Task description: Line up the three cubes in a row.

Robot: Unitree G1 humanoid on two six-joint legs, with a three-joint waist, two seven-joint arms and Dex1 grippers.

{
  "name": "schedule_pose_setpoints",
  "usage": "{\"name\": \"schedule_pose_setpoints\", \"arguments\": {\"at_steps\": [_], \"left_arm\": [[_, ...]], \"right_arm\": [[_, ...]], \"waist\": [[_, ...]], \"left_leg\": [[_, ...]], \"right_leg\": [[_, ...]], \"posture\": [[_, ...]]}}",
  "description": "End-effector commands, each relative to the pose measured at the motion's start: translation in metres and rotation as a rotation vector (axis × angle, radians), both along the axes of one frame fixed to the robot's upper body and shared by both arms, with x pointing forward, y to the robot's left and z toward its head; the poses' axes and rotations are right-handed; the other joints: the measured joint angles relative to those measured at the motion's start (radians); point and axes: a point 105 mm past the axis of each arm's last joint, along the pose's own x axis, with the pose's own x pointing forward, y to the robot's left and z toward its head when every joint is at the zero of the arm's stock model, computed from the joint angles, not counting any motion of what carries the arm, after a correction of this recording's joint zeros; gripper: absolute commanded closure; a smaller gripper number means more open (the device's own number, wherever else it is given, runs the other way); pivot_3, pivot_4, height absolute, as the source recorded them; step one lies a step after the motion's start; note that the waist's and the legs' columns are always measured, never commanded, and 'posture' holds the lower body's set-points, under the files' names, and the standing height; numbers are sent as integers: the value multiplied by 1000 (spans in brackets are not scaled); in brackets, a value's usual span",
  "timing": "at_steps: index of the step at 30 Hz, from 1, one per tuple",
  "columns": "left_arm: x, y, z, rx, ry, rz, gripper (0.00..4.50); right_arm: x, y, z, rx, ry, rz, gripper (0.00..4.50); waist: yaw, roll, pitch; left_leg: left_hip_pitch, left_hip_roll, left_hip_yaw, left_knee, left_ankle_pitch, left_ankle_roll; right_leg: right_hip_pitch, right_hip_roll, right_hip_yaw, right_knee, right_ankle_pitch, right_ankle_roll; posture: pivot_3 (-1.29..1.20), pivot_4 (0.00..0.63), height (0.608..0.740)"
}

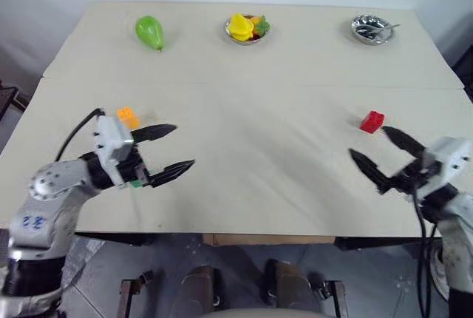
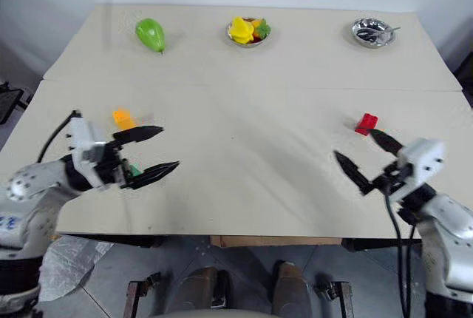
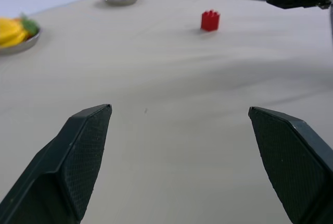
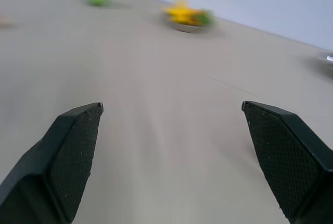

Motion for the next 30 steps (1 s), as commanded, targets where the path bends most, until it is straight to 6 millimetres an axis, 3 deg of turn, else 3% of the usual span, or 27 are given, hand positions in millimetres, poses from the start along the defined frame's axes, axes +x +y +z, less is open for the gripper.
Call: {"name": "schedule_pose_setpoints", "arguments": {"at_steps": [1,3,5,12,18,24,30], "left_arm": [[3,-7,-9,23,8,-34,20],[5,-13,-16,51,6,-62,20],[5,-19,-20,61,21,-89,20],[7,-23,-15,54,-4,-89,20],[4,-25,-13,54,-17,-92,20],[3,-24,-15,79,-25,-91,20],[1,-20,-17,90,-24,-79,20]], "right_arm": [[-11,-29,-12,-18,29,-166,0],[-12,-41,-25,-46,70,-235,0],[-1,-49,-24,-37,87,-303,0],[49,-22,0,51,131,-271,0],[96,-18,8,152,206,-426,0],[128,-7,-3,186,256,-466,0],[144,-9,-16,192,260,-563,0]], "waist": [[-6,0,0],[-14,0,0],[-23,0,0],[-42,0,0],[-44,0,0],[-43,0,0],[-49,0,0]], "left_leg": [[1,0,1,0,0,0],[1,0,4,0,0,0],[2,0,6,0,0,0],[6,3,7,0,1,0],[3,4,7,0,2,1],[1,2,7,1,2,2],[1,1,7,1,2,2]], "right_leg": [[0,0,1,0,0,0],[0,1,2,0,0,0],[0,1,3,0,0,0],[-2,0,11,6,0,0],[-5,-1,11,8,0,0],[-6,-2,11,7,0,0],[-6,-1,11,7,0,0]], "posture": [[0,150,740],[0,150,740],[0,150,740],[0,150,740],[0,150,740],[0,150,740],[0,150,740]]}}
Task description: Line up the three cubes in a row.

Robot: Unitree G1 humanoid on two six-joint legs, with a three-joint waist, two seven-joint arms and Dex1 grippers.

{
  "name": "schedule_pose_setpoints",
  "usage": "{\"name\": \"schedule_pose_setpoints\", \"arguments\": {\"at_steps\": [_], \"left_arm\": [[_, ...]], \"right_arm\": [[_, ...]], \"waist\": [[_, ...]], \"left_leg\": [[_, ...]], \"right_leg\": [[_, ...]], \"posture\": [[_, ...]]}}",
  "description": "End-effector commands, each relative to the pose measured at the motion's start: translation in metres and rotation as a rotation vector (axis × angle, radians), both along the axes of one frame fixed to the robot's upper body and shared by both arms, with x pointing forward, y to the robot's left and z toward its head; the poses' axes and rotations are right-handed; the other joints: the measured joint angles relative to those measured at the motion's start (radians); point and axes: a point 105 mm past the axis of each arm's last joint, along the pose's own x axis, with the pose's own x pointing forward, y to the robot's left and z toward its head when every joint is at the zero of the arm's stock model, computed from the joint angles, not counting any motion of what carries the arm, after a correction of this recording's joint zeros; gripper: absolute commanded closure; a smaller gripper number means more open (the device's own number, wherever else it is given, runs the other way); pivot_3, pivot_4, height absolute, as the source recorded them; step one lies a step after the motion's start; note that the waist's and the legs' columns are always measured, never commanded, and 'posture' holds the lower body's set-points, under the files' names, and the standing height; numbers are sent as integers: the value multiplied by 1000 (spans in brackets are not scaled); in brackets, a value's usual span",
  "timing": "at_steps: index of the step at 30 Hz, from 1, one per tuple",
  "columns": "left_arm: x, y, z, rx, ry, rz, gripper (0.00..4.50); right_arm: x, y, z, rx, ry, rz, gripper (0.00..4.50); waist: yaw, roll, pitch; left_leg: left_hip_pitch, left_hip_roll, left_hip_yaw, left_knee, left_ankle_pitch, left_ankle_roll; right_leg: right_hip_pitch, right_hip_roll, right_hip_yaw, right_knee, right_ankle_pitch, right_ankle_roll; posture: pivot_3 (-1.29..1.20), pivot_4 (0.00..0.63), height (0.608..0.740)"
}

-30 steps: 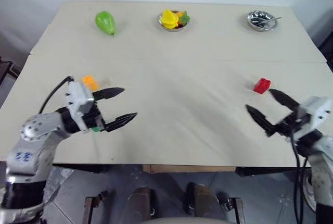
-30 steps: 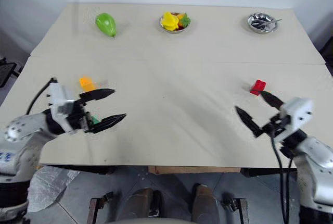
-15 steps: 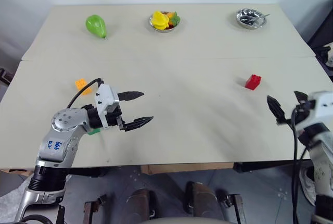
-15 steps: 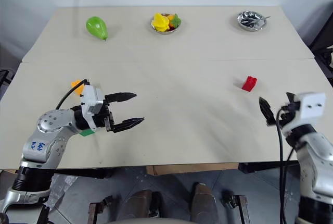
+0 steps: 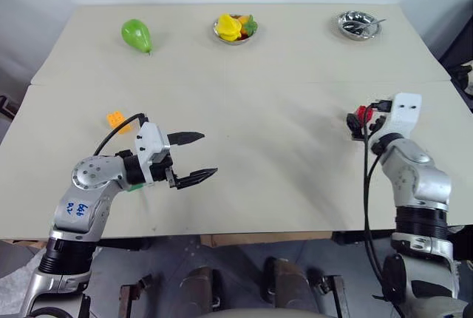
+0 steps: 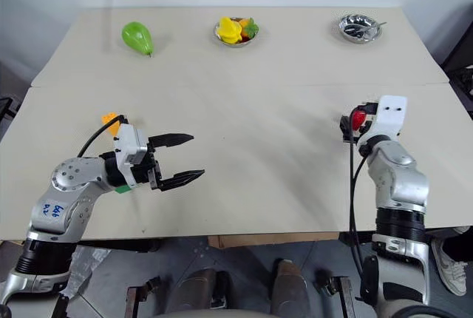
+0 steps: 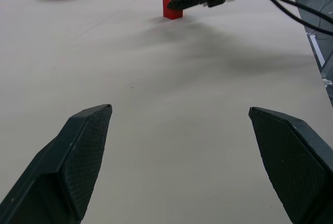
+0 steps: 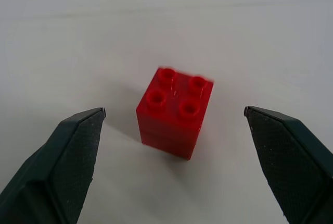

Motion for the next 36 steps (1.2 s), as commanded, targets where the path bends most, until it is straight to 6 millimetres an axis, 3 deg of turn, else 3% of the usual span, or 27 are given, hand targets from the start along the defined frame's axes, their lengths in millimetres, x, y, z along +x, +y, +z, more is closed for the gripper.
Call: {"name": "schedule_pose_setpoints", "arguments": {"at_steps": [1,4,7,14,17,20,24,27,30,36], "left_arm": [[-3,1,9,6,-51,1,20],[-4,1,9,5,-50,2,20],[-5,0,8,7,-49,3,0],[-5,0,7,7,-51,3,0],[-6,2,8,10,-56,10,0],[-8,11,11,8,-66,27,0],[-11,18,13,4,-70,24,0],[-12,21,13,-2,-65,23,0],[-12,21,15,-10,-84,24,0],[-18,20,16,-15,-81,22,0]], "right_arm": [[6,-7,14,-27,-74,-68,0],[10,0,14,-21,-95,-53,0],[12,7,14,-25,-110,-23,586],[10,10,14,-33,-122,-1,2948],[10,15,19,-14,-130,61,3017],[-3,75,51,-39,-223,606,3017],[-42,117,55,-120,-188,1187,3017],[-51,126,42,-239,-130,1419,3017],[-51,126,17,-409,-40,1584,3017],[-43,122,1,-441,-15,1663,3017]], "waist": [[1,0,0],[0,0,0],[0,0,0],[0,0,0],[-1,0,0],[-1,1,1],[0,2,1],[0,1,1],[0,1,1],[-3,1,1]], "left_leg": [[0,0,0,0,0,0],[0,1,0,0,0,0],[0,1,0,0,0,0],[0,1,0,0,0,0],[0,2,0,0,0,0],[0,2,0,0,0,0],[0,3,0,0,0,0],[0,3,0,0,0,1],[1,1,1,0,0,1],[0,2,0,0,0,1]], "right_leg": [[0,0,0,0,0,0],[0,0,0,0,0,0],[0,0,0,0,0,0],[0,0,0,0,0,0],[0,0,0,0,0,0],[0,0,1,0,0,0],[0,1,0,-2,0,0],[0,1,0,-2,0,0],[0,0,0,-2,1,1],[0,0,0,-2,0,1]], "posture": [[0,150,740],[0,150,740],[0,150,740],[0,150,740],[0,150,740],[0,150,740],[0,150,740],[0,150,740],[0,150,740],[0,150,740]]}}
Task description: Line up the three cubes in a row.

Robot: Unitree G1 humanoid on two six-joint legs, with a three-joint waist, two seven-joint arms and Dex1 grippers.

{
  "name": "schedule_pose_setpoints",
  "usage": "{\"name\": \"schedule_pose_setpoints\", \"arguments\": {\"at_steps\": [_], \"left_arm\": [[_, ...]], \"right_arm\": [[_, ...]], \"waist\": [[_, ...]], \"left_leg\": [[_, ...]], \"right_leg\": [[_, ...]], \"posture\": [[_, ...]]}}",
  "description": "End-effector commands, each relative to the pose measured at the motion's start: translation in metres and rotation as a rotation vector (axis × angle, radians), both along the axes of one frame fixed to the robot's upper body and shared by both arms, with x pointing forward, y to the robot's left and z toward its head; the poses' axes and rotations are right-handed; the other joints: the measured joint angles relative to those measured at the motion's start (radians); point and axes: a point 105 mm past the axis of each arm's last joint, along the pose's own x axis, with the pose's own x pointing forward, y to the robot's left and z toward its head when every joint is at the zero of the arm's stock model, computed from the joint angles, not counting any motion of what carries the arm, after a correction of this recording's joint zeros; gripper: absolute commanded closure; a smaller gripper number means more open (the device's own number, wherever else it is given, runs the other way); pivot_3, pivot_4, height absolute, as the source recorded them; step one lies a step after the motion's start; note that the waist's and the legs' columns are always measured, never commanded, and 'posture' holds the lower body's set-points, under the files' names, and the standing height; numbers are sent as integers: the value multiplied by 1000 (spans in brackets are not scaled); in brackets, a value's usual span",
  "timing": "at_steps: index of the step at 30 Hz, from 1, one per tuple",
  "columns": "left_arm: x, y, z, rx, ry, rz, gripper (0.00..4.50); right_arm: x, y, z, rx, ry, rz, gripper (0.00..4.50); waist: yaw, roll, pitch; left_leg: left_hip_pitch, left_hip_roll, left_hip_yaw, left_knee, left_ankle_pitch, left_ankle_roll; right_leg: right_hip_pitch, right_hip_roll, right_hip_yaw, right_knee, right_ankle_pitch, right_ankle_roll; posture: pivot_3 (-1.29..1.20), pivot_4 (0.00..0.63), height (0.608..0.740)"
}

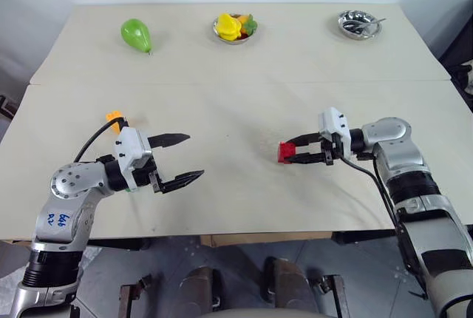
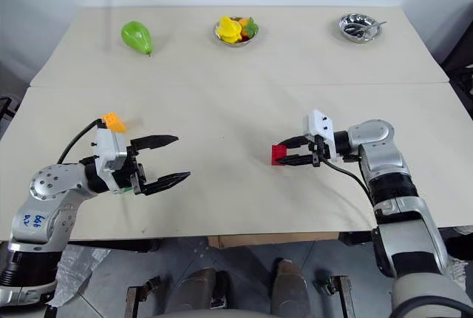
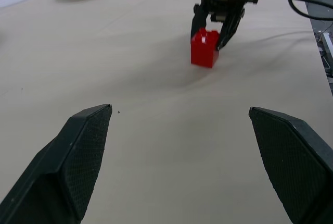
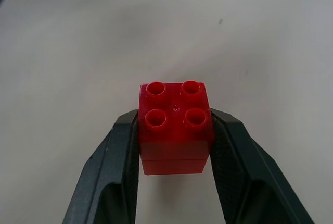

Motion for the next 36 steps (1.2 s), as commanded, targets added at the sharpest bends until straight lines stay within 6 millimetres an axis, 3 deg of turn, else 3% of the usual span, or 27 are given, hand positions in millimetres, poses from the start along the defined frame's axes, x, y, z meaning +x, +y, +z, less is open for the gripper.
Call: {"name": "schedule_pose_setpoints", "arguments": {"at_steps": [1,7,13,16,21,26,32,36], "left_arm": [[-9,-2,10,-5,-46,-16,0],[-12,5,13,-6,-47,21,0],[-10,15,31,-56,-84,58,0],[-15,57,33,9,-73,157,0],[-37,122,27,16,-28,370,0],[-85,197,-2,-15,86,634,0],[-130,242,-41,40,181,832,0],[-132,248,-40,32,156,852,0]], "right_arm": [[-1,-8,0,-18,-26,53,3017],[5,-9,-1,7,33,13,3017],[10,-3,14,78,1,16,1010],[12,-9,45,178,-140,11,106],[-19,-7,61,286,-182,127,46],[-64,5,50,391,-56,257,46],[-92,18,34,428,-39,287,46],[-97,10,30,397,-25,278,46]], "waist": [[-1,0,0],[1,0,0],[-1,0,0],[-1,0,0],[-4,3,2],[-2,2,2],[6,-1,1],[17,-4,-1]], "left_leg": [[0,0,0,0,0,0],[1,2,-1,2,0,0],[0,3,-2,4,0,0],[0,3,-2,4,0,0],[0,3,-1,1,0,-1],[0,4,-1,0,-3,-2],[1,4,0,0,-4,-2],[1,4,0,0,-5,-1]], "right_leg": [[0,0,0,0,0,0],[2,0,0,0,0,0],[2,0,-1,2,0,0],[2,0,-1,2,0,0],[1,0,-1,0,0,-1],[1,1,-3,-2,-1,-1],[1,0,-2,-2,-1,-1],[0,-1,-2,-2,0,-2]], "posture": [[0,150,740],[0,150,740],[0,150,740],[0,150,740],[0,150,740],[0,150,740],[0,150,740],[0,150,740]]}}
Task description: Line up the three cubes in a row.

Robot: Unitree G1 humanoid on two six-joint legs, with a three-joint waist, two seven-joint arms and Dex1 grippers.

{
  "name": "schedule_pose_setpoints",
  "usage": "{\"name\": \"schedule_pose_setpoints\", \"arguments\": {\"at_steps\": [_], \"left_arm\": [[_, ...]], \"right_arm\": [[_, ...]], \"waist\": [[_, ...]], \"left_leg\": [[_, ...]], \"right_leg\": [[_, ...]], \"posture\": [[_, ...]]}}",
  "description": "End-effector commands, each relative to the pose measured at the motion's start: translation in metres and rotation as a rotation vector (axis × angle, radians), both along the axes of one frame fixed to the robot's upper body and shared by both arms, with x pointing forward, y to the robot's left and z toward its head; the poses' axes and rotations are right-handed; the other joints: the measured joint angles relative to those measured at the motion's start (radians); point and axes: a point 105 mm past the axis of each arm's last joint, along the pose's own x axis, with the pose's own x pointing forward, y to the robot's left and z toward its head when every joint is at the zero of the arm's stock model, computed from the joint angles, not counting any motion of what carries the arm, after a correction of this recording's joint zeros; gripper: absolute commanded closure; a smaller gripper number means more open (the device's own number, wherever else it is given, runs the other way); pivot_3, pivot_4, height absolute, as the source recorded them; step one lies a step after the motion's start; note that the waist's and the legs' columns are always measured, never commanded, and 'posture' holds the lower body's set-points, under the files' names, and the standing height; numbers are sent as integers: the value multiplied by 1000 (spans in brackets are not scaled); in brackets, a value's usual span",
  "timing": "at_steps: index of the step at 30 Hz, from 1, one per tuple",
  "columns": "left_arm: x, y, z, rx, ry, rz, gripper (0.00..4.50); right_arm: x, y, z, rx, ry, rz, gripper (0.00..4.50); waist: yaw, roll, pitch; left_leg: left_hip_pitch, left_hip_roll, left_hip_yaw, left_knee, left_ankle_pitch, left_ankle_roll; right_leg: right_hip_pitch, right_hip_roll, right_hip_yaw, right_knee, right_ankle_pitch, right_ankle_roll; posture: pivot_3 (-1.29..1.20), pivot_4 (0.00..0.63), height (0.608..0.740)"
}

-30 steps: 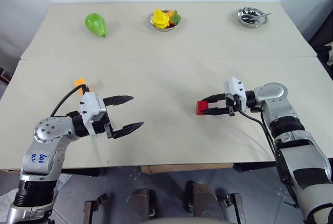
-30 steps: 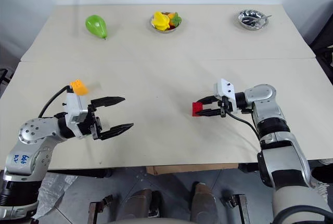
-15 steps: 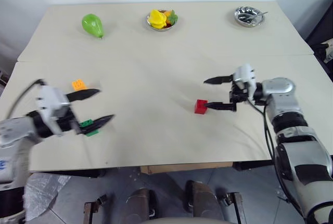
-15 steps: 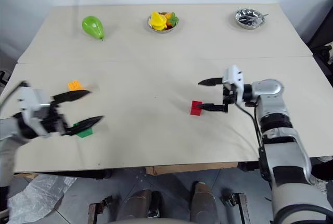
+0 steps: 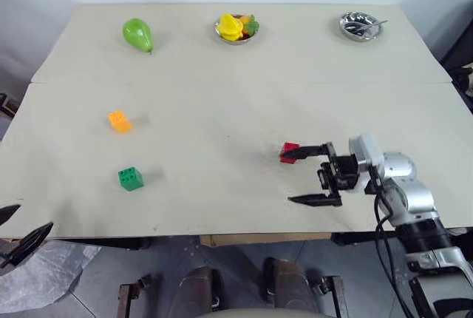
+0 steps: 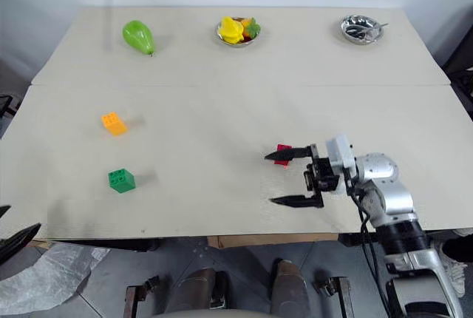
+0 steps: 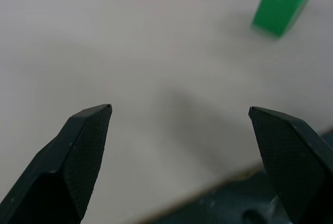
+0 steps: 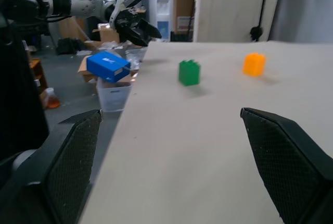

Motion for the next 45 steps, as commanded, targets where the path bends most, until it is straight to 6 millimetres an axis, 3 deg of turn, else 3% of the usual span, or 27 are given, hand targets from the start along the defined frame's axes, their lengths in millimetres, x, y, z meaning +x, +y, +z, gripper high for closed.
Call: {"name": "schedule_pose_setpoints", "arguments": {"at_steps": [1,6,9,12,18,21,25,27,32,34,38,40,42,45], "left_arm": [[3,0,16,23,-62,-20,0],[32,-58,25,8,-85,-313,0],[45,-79,22,27,-68,-403,0],[78,-100,10,13,-46,-488,0],[109,-113,-4,21,20,-587,0],[113,-114,-9,5,62,-621,0],[114,-111,-6,8,51,-643,814],[115,-112,-3,8,42,-663,1461],[131,-139,12,-29,8,-785,2998],[139,-159,22,-34,4,-860,3022],[167,-233,52,16,-53,-1112,3022],[188,-267,59,36,-56,-1149,3022],[199,-296,60,44,-37,-1209,3022],[211,-322,52,68,14,-1232,3022]], "right_arm": [[-5,-13,11,-29,-57,15,46],[1,-41,11,-85,-49,-80,46],[0,-46,9,-97,-39,-96,46],[-3,-44,6,-106,-14,-92,46],[-6,-40,7,-110,-3,-90,46],[-8,-42,7,-115,0,-105,46],[-11,-47,5,-120,-3,-139,0],[-13,-49,4,-123,-2,-157,0],[-18,-59,-1,-140,-1,-206,0],[-20,-64,-1,-138,3,-230,0],[-27,-84,-1,-124,32,-342,0],[-32,-91,-4,-120,41,-390,0],[-33,-95,-6,-107,34,-431,0],[-31,-95,-3,-68,16,-483,0]], "waist": [[3,-1,0],[14,-1,-1],[11,-1,-1],[9,0,-1],[1,0,-1],[-3,0,-1],[-9,0,-1],[-9,0,-1],[5,-1,-1],[14,-1,0],[43,-1,0],[52,-3,-1],[51,-3,-1],[30,-3,-2]], "left_leg": [[0,0,0,0,0,0],[0,0,0,0,-2,0],[0,0,0,0,-3,0],[0,1,3,0,-3,0],[0,0,5,1,-2,1],[-1,-2,4,1,-2,1],[-1,-3,4,1,-2,1],[-1,-3,4,1,-2,1],[-1,-3,2,5,-2,1],[-1,-3,3,7,-2,1],[-3,-4,2,13,-2,2],[-3,-6,2,15,-2,3],[-3,-7,3,15,-2,3],[-2,-6,3,13,-1,4]], "right_leg": [[0,-1,0,0,1,-1],[0,-2,0,-1,2,-2],[0,-1,0,-2,2,-2],[0,1,-1,-2,2,-2],[0,3,-1,-2,2,-2],[0,4,-1,-2,2,-2],[0,4,-1,-2,2,-2],[0,4,-1,-2,2,-2],[1,3,-1,0,2,-2],[1,3,-1,1,2,-1],[3,3,-1,4,2,-1],[6,3,-2,4,3,0],[7,3,-2,2,4,2],[6,3,-1,0,4,3]], "posture": [[0,150,740],[0,150,740],[0,150,740],[0,150,740],[0,150,740],[0,150,740],[0,150,740],[0,150,740],[0,150,740],[0,150,740],[0,150,740],[0,150,740],[0,150,740],[0,150,740]]}}
